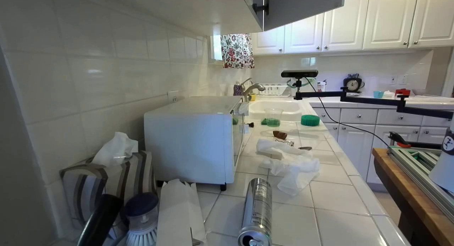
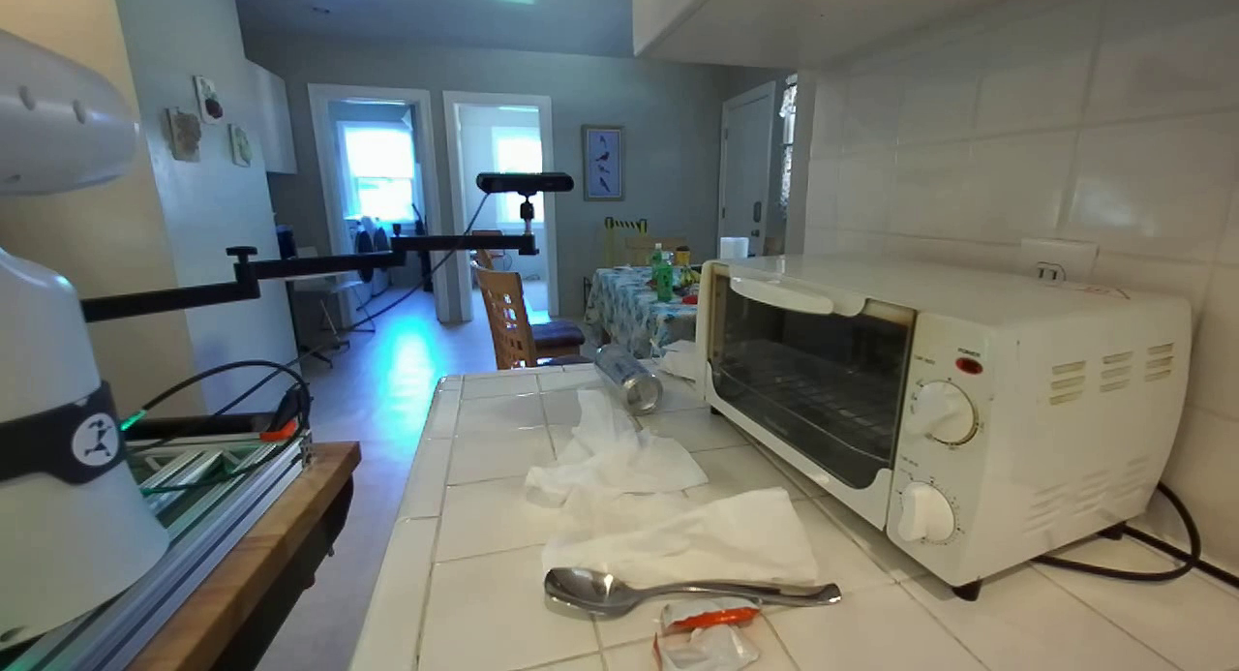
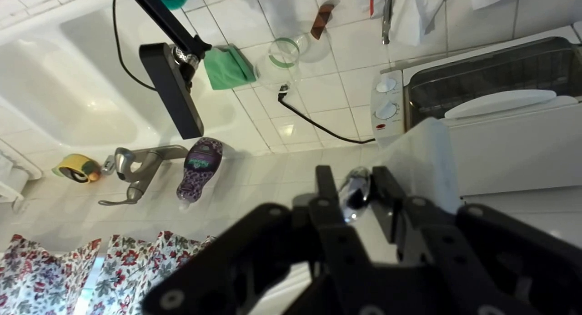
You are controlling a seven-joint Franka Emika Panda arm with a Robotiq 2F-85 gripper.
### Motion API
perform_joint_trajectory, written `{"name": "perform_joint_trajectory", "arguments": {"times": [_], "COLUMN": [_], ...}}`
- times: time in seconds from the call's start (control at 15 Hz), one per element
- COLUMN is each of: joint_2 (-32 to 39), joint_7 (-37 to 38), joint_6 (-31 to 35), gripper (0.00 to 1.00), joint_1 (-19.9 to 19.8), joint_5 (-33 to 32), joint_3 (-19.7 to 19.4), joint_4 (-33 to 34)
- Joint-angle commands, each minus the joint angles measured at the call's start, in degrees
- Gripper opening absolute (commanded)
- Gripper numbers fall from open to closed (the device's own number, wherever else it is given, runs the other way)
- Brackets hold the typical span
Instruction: Open the right door of the cabinet above the toaster oven.
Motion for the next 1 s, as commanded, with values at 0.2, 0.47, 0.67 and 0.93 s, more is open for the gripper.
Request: {"name": "perform_joint_trajectory", "arguments": {"times": [0.2,0.47,0.67,0.93], "joint_2": [-0.69,-0.93,-1.44,-1.93], "joint_7": [-3.59,-3.40,-3.89,-5.08], "joint_6": [-0.11,-1.44,-4.23,-10.52], "gripper": [0.64,0.99,1.00,1.00], "joint_1": [-1.76,-2.13,-2.04,-0.08], "joint_5": [-2.02,-1.64,-1.73,-0.23], "joint_3": [-2.22,-1.73,-0.98,-0.38], "joint_4": [0.86,1.69,4.28,7.91]}}
